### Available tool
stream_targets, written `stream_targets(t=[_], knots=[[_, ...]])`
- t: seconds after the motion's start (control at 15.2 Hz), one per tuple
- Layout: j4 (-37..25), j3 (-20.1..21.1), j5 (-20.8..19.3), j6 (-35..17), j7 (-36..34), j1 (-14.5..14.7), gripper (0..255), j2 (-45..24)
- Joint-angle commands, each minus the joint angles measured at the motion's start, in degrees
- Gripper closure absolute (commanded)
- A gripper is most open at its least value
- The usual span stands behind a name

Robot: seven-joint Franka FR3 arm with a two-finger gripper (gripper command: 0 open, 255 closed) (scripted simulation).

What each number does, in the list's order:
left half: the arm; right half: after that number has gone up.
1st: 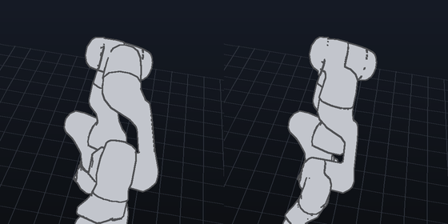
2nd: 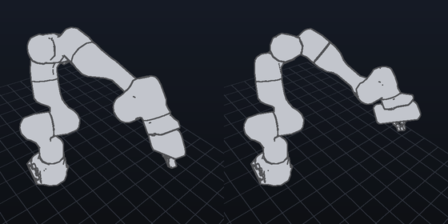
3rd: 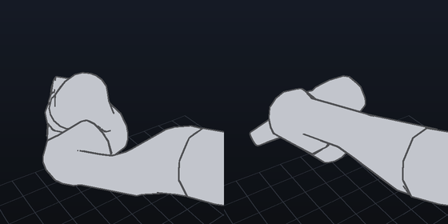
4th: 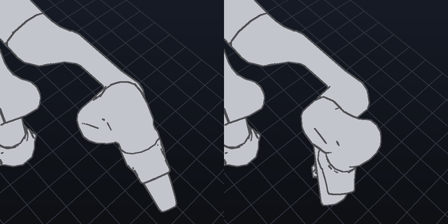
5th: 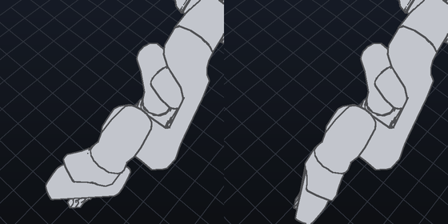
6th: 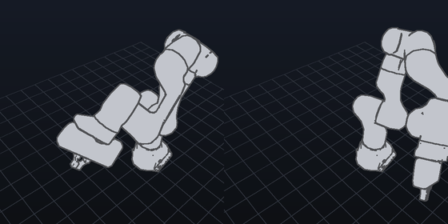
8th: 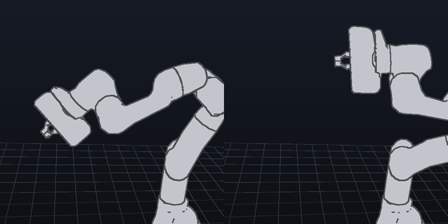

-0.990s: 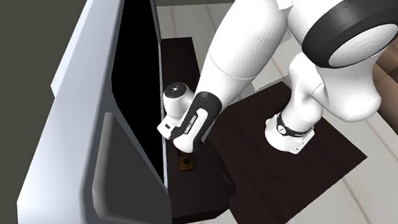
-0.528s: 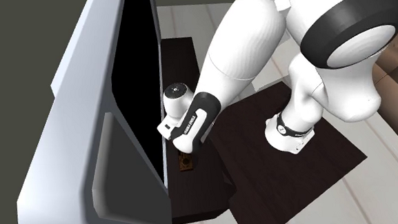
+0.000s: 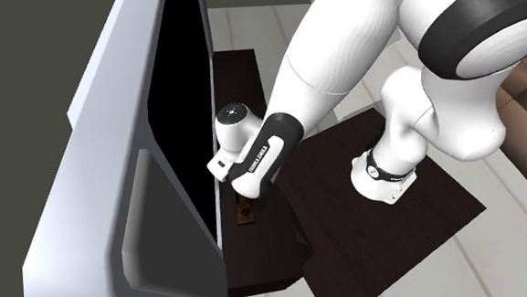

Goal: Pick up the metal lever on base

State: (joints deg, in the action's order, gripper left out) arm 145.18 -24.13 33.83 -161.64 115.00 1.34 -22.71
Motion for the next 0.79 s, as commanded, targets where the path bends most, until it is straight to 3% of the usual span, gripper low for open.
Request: stream_targets(t=[0.0, 0.59, 0.73], knots=[[0.59, -2.27, -2.37, 1.27, -1.89, 1.81, 255, 1.89], [2.84, -11.73, -14.57, 6.54, -10.92, 8.79, 255, 10.59], [2.87, -11.83, -14.83, 6.63, -11.10, 8.84, 255, 10.75]])
